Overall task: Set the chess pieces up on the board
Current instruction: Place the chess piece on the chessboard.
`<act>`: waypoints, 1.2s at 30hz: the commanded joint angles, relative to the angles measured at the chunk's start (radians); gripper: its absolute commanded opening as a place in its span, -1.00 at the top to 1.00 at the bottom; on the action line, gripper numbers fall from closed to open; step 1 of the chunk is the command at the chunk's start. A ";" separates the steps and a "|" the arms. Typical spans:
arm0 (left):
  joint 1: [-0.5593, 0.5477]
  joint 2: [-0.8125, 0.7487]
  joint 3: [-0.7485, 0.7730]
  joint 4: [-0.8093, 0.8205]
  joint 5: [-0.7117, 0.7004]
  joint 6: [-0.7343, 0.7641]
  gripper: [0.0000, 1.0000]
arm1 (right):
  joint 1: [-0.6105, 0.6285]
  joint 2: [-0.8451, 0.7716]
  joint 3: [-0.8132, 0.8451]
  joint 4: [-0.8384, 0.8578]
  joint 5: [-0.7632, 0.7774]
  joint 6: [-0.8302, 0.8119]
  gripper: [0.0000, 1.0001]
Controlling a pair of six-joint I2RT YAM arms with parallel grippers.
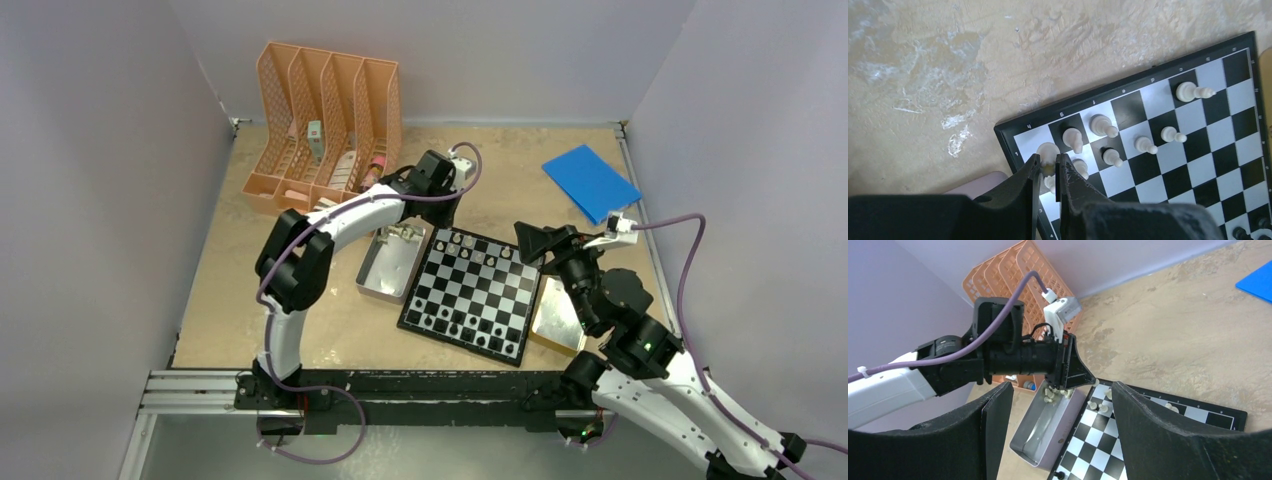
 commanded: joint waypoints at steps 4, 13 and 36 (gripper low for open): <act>0.004 0.029 0.042 0.014 -0.004 -0.011 0.74 | 0.003 -0.021 0.010 0.021 0.013 -0.018 -0.49; 0.004 0.059 0.028 0.021 -0.014 -0.021 0.74 | 0.003 -0.029 0.009 0.017 0.001 -0.022 -0.49; 0.004 0.095 0.070 -0.018 0.002 0.003 0.38 | 0.003 -0.022 0.003 0.030 -0.019 -0.026 -0.50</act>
